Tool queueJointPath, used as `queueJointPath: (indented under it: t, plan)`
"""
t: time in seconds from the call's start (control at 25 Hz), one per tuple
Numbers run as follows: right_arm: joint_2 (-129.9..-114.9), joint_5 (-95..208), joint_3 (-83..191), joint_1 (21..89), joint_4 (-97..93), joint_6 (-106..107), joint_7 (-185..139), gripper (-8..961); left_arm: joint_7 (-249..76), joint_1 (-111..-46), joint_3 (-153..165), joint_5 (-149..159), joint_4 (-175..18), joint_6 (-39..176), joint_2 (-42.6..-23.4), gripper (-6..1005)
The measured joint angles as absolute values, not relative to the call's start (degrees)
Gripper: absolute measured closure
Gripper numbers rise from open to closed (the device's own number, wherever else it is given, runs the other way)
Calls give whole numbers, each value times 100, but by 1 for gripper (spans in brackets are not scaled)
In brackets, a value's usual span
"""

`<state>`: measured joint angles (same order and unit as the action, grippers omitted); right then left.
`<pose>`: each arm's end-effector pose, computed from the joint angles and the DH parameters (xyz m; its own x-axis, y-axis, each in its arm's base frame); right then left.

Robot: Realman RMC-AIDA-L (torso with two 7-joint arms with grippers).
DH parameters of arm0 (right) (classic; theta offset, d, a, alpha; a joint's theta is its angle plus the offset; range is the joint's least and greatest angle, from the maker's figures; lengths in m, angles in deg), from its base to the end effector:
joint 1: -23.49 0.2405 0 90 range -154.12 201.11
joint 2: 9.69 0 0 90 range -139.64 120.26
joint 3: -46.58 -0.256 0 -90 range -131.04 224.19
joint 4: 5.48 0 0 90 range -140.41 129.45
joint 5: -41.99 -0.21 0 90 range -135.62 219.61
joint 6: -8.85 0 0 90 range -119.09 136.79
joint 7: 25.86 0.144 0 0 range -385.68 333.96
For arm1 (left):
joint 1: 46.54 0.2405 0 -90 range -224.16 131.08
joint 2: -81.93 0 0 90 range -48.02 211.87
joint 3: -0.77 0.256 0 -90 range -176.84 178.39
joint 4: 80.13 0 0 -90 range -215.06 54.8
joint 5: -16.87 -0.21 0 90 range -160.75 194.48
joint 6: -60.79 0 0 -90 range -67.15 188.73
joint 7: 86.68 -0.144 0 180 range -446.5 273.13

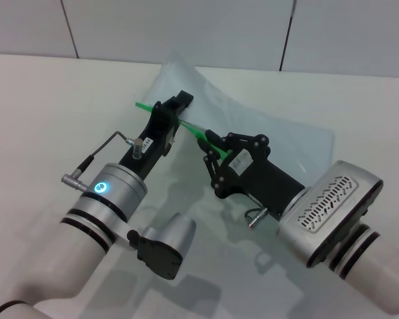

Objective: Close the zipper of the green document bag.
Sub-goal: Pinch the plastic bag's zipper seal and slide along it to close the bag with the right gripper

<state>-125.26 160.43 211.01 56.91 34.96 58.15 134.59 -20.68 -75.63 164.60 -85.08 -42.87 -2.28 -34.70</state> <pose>0.1827 0.3075 -0.1377 0.8530 0.1286 -0.5058 -0.2850 -0.6972 -0.6578 -0.2175 0.3189 -0.0952 0.5077 -0.4015 -0.7623 -0.7944 0.1242 -0.5945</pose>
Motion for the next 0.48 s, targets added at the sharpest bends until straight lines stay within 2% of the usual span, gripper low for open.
queueJointPath:
  t: [0.48]
  plan:
    - [-12526, 16044, 21100, 5642, 3473, 5817, 13455, 785, -2068, -7541, 16460, -8508, -4287, -231, -3470, 921]
